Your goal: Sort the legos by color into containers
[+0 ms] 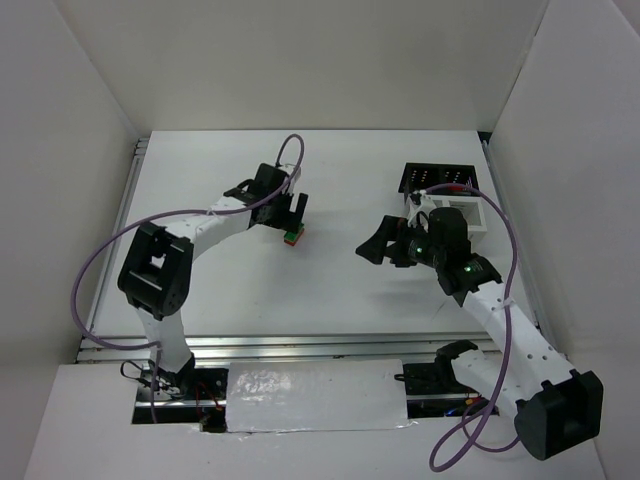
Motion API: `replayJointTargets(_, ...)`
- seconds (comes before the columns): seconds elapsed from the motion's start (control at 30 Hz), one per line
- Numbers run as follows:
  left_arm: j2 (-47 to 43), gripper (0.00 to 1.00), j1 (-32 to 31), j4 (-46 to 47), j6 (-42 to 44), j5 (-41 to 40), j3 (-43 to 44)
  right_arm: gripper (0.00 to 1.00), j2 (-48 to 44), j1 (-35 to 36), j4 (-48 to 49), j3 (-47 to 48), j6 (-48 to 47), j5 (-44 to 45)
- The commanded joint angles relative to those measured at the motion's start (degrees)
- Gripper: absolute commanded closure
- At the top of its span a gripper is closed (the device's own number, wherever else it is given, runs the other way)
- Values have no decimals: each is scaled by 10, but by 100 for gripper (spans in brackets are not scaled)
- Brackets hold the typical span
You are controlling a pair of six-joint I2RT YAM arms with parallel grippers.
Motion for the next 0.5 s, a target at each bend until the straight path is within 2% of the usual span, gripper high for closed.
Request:
replayJointTargets(0.0,-47,1,-2,26,-24,-25,13,0,-1,9,27,-1,-8,-4)
replayJointTargets(0.1,-40,1,-8,28,-27,20,22,1,-3,9,22,1,-10,1)
replayJointTargets(0.27,8,3,-24,7,-19,14,48,0,-7,9,14,5,-14,5)
replayJointTargets(0.47,47,12,-27,-6,-20,8,54,0,-7,10,16,6,-13,6)
